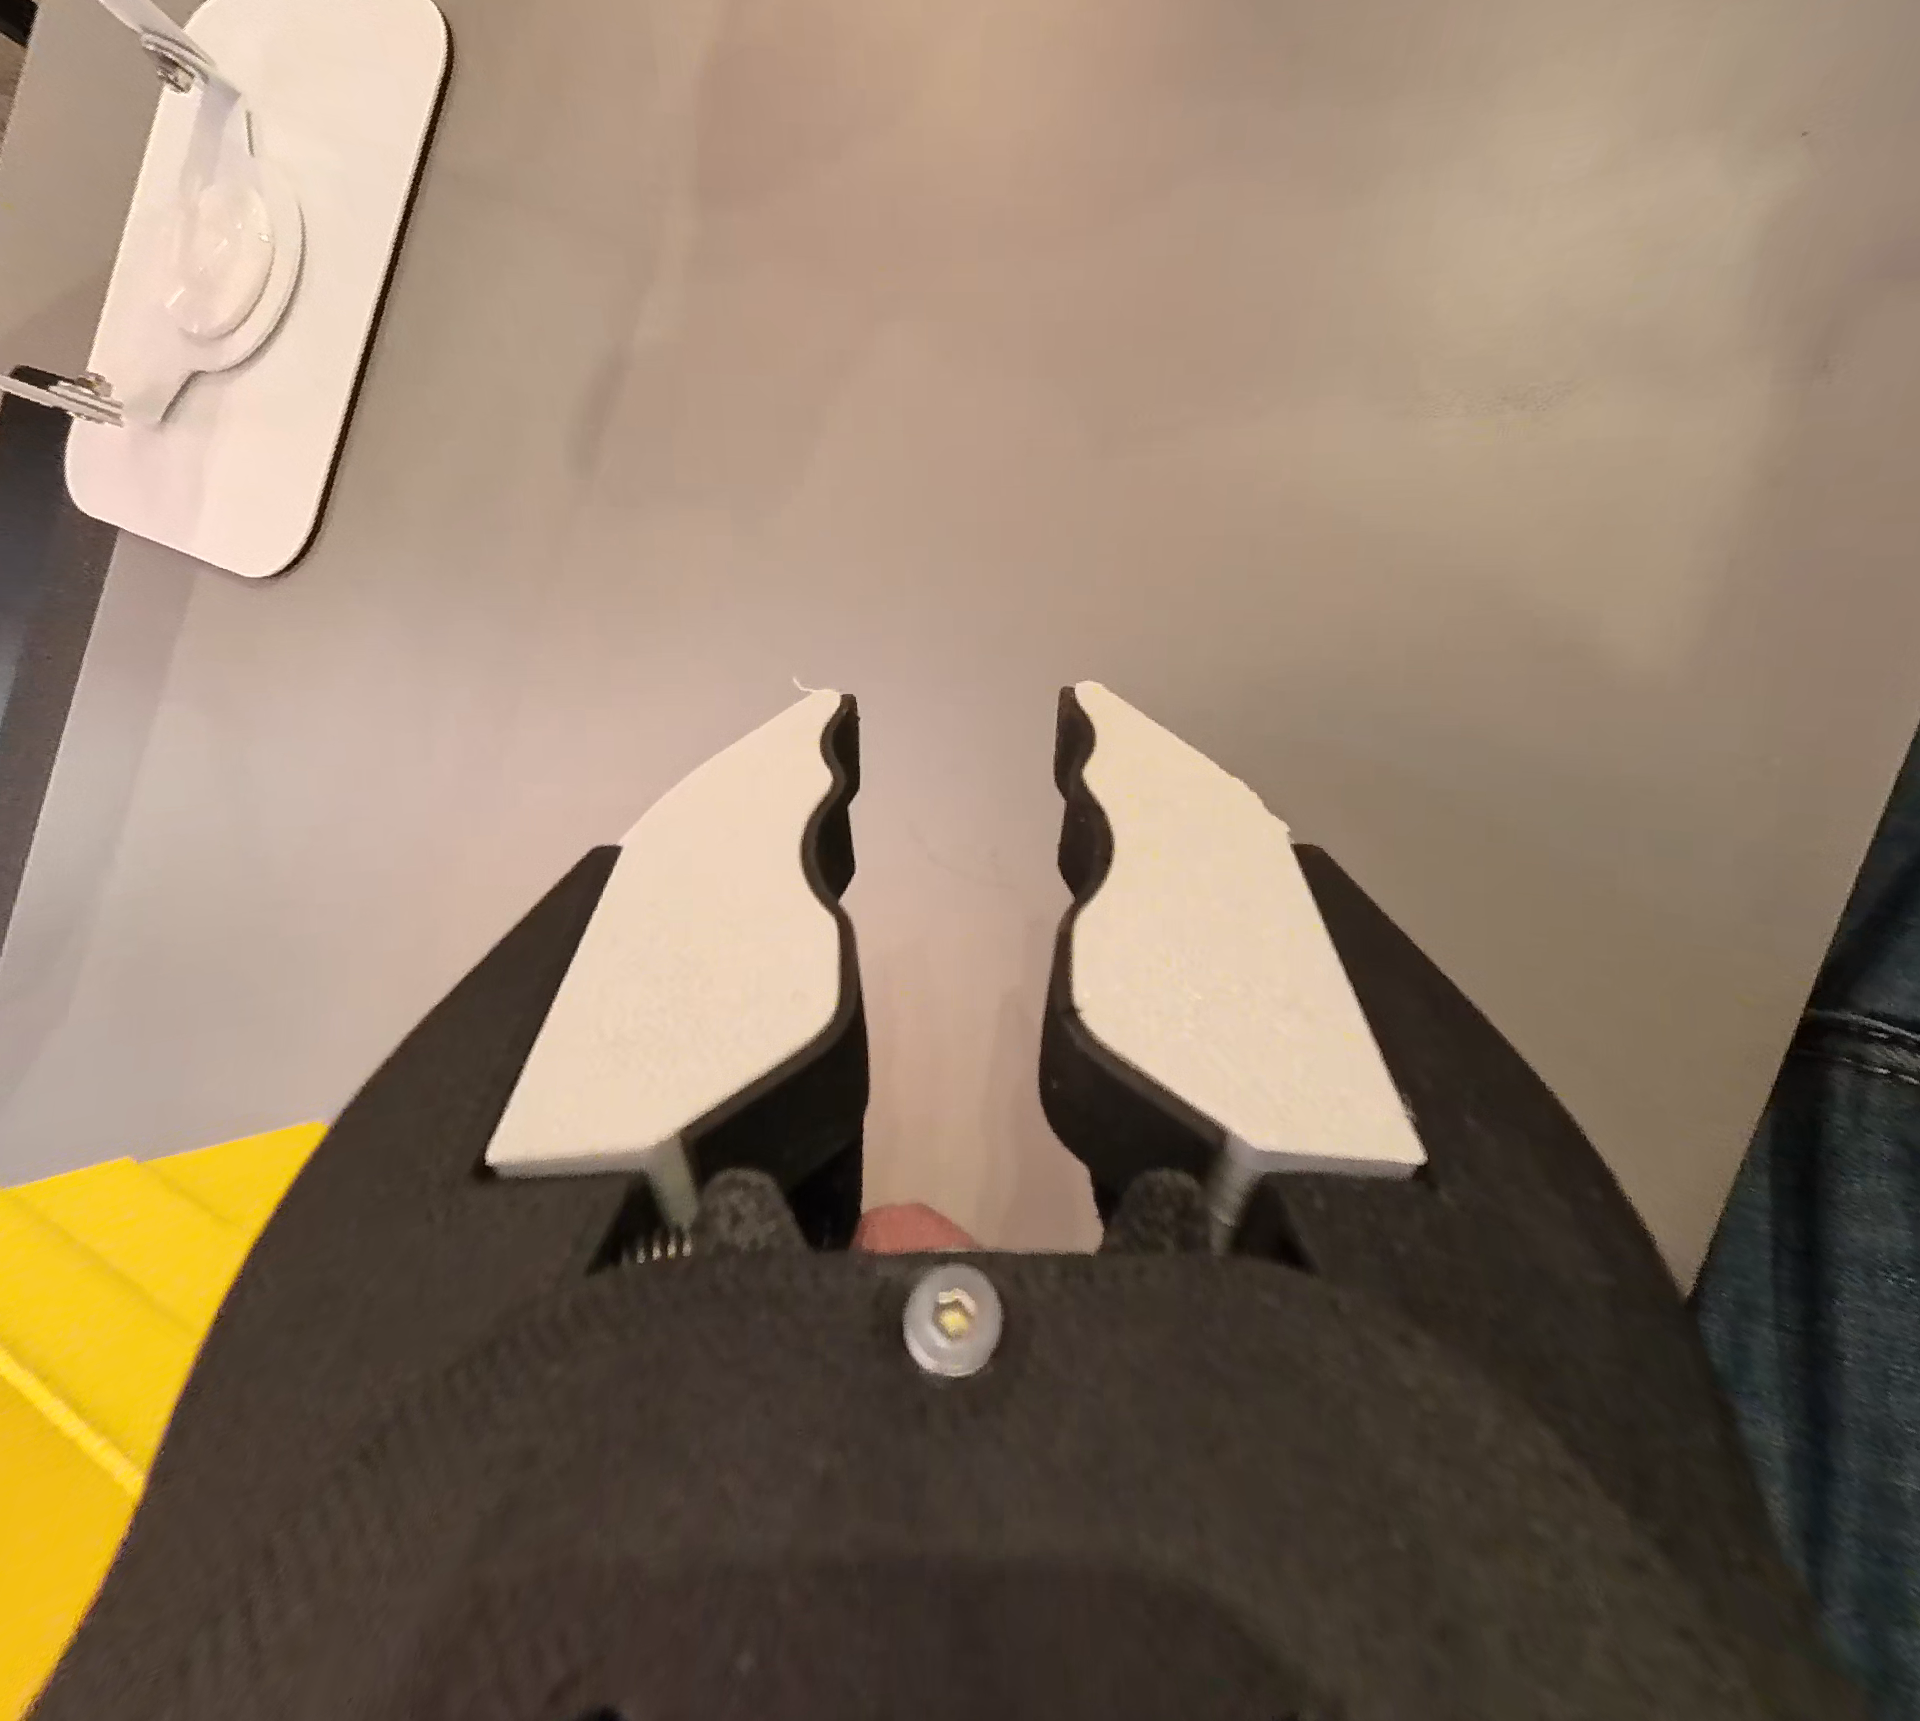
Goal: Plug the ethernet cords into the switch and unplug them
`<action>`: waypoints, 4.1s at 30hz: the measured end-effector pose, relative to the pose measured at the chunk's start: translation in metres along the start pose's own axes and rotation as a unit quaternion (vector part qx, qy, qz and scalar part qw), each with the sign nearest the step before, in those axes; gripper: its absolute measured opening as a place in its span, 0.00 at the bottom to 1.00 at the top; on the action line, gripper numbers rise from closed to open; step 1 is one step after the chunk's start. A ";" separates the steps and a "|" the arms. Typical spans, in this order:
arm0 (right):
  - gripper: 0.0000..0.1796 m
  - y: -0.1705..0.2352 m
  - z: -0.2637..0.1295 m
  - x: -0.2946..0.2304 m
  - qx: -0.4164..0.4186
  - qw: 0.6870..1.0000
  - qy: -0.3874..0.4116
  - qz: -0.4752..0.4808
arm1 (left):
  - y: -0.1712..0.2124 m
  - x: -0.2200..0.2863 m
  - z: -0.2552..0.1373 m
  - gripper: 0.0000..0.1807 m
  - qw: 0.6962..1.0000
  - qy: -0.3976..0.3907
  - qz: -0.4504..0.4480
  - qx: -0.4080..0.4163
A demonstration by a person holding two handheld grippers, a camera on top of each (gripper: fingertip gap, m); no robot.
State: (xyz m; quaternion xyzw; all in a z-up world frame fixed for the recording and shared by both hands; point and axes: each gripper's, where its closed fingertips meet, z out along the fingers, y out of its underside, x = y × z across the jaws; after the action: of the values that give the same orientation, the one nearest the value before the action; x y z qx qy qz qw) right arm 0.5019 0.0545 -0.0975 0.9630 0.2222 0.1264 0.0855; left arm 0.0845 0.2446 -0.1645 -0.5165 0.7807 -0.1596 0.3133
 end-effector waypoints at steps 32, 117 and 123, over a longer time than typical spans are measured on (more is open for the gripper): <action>0.52 0.012 -0.076 -0.026 0.188 0.972 -0.138 0.034 | 0.010 0.011 0.005 0.21 0.999 0.020 0.018 -0.034; 0.39 0.117 0.035 -0.038 0.233 0.910 0.031 0.341 | 0.019 -0.053 -0.066 0.27 0.994 -0.097 -0.042 -0.012; 0.40 0.137 0.083 -0.061 0.243 0.886 -0.008 0.395 | 0.092 -0.123 -0.149 0.40 0.957 -0.235 -0.168 -0.038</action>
State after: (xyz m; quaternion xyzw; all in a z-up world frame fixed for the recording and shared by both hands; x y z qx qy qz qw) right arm 0.5276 -0.1039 -0.1586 0.9627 -0.1532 0.0844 -0.2066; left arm -0.0447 0.3834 -0.0646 -0.6745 0.5928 -0.0540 0.4367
